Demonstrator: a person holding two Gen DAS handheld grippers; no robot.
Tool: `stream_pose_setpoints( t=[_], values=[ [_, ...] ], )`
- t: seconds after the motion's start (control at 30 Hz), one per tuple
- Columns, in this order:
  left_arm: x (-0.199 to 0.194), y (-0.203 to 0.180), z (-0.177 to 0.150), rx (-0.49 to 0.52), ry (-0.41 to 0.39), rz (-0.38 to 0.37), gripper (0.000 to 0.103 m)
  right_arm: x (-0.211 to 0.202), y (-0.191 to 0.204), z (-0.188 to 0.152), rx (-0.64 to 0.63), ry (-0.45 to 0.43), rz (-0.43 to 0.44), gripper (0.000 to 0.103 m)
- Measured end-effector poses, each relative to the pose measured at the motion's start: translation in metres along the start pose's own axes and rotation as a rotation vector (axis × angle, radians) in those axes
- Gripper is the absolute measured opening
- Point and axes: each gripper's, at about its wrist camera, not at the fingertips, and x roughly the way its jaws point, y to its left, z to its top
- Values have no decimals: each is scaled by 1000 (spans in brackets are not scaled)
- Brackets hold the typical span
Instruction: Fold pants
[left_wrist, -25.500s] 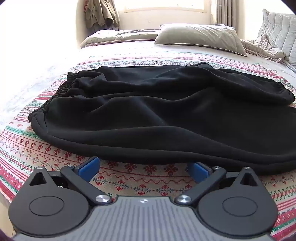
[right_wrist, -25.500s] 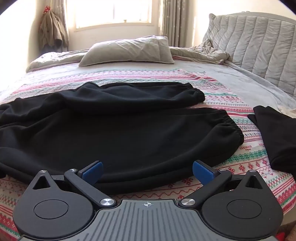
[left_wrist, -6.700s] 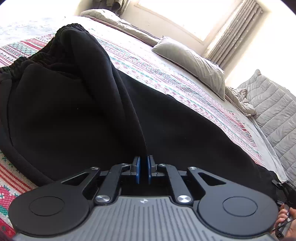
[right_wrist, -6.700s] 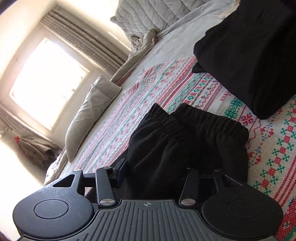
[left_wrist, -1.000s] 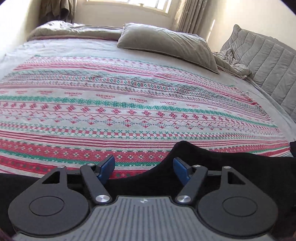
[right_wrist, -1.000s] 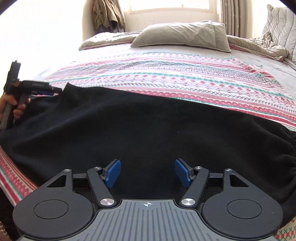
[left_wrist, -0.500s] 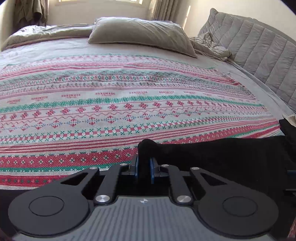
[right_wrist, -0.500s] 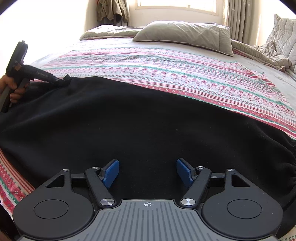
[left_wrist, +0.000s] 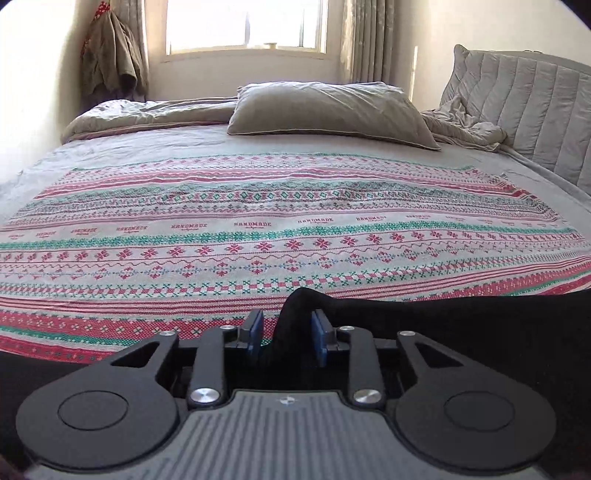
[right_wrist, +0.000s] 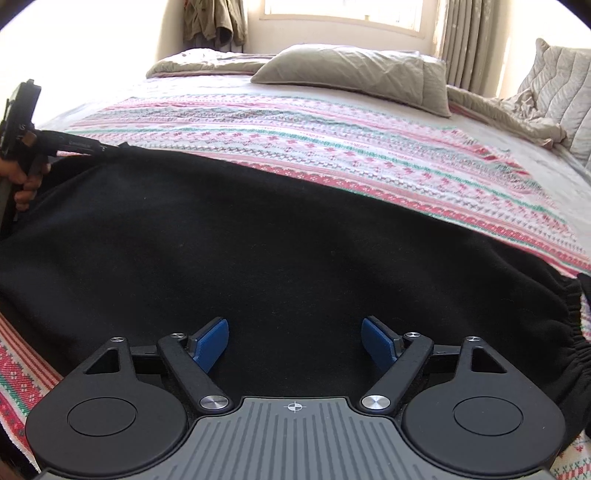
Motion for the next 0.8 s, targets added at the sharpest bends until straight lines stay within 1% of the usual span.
stream_pose_setpoints(
  t=[0.03,0.07,0.1,0.13,0.2,0.27,0.37,0.43,0.53,0.6,0.63,0.7,0.73,0.8],
  values=[
    [-9,-4,0,7,-14,1,59,-2,3,-1,-17,-16,-6,81],
    [-17,-7,0,13,-26,-2,63,-5,7,-2,-36,-35,-10,81],
    [-28,-12,-2,19,-36,-10,70,-8,11,-3,-51,-50,-11,81],
    [-36,-16,-4,25,-45,-32,74,-8,12,-3,-60,-56,-9,81],
    [-52,-25,-9,29,-53,-88,77,-7,11,-5,-54,-44,-11,81],
    [-66,-33,-16,25,-50,-138,78,-3,2,-8,-28,-13,-25,82],
    [-82,-43,-30,20,-45,-191,81,-7,-26,-15,61,10,-4,82],
    [-91,-48,-43,16,-46,-213,83,-13,-48,-22,128,34,-31,82],
    [-98,-54,-61,23,-22,-258,84,-26,-75,-34,202,43,-54,80],
    [-103,-61,-72,65,-1,-266,85,-33,-82,-41,206,48,-90,80],
    [-102,-64,-77,95,18,-265,85,-36,-83,-43,205,45,-90,80],
    [-99,-72,-88,186,98,-276,88,-42,-84,-45,208,29,-92,81],
    [-101,-77,-93,251,98,-260,89,-47,-84,-46,210,19,-95,82],
    [-110,-83,-94,316,71,-234,90,-57,-84,-46,223,-8,-102,84]
  ],
)
